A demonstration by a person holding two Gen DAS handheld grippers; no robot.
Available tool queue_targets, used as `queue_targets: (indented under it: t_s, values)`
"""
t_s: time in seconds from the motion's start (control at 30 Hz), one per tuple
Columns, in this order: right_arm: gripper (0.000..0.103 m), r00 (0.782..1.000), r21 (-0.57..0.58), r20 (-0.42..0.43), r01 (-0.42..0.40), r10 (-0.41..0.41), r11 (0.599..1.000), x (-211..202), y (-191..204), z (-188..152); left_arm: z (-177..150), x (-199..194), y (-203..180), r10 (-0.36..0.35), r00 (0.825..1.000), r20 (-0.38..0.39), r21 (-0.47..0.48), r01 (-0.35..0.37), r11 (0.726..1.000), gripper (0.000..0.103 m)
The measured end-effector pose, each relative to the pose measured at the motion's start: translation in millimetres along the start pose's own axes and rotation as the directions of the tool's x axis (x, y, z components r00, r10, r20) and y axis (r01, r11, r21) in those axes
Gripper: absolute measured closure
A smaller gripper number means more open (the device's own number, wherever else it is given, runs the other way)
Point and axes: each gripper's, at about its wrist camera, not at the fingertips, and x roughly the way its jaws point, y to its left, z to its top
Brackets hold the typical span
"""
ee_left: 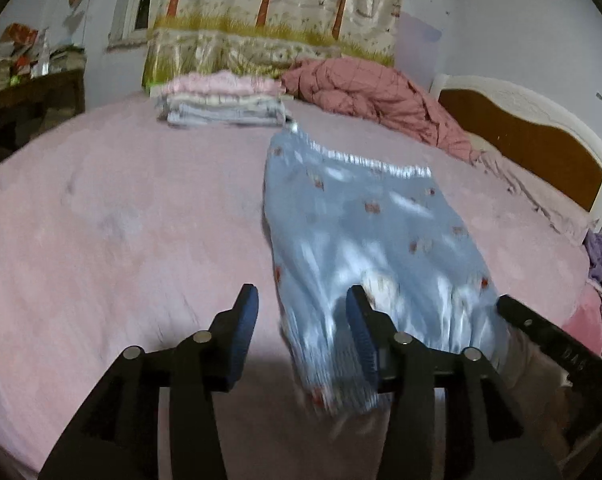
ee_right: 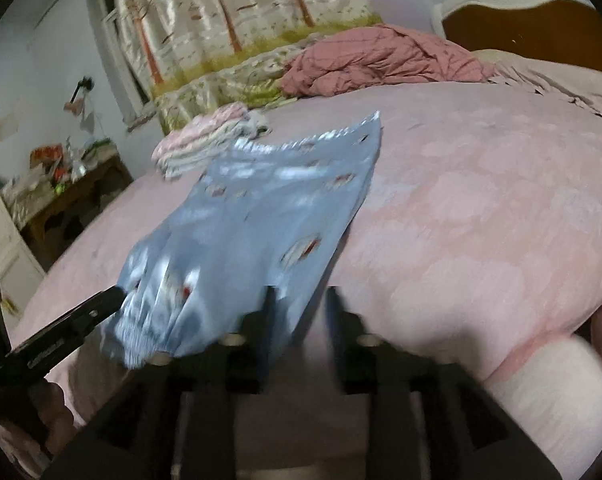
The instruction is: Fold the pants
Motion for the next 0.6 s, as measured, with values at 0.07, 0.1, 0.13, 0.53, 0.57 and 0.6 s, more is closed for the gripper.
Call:
queue_targets:
  t_s: [0.07, 0.1, 0.13, 0.53, 0.57, 0.6]
  values:
    - [0.060, 0.999, 0.021, 0.038, 0.009, -0.009, 1.000, -6, -12, 17, 20, 0, 8, -0.021, 1.000, 0.015, -0.017, 0.021, 1.000, 0.057]
    - [0.060, 0.999, 0.020, 0.051, 0.014, -0.015, 1.000, -9, -17, 26, 33, 2, 12, -0.030, 0.999, 0.021, -0.023, 0.030, 0.999, 0.057]
    - [0.060, 0.998, 0.018, 0.058, 0.020, -0.021, 1.000, -9, -22, 34, 45, 6, 16, -0.036, 0.999, 0.022, -0.022, 0.036, 0.999, 0.056]
    - [0.060, 0.992, -0.065, 0.123, 0.002, 0.006, 0.998, 40, -76, 166, 188, 141, 46, -0.062, 0.998, -0.024, 0.005, 0.062, 0.998, 0.055]
    - [0.060, 0.996, -0.056, 0.091, -0.015, 0.020, 0.998, 60, -82, 180, 194, 156, 49, -0.057, 0.998, -0.037, 0.003, 0.057, 0.998, 0.055]
    - [0.060, 0.997, -0.053, 0.079, -0.023, 0.028, 0.998, 71, -84, 186, 199, 175, 50, -0.065, 0.995, -0.069, 0.006, 0.065, 0.998, 0.055]
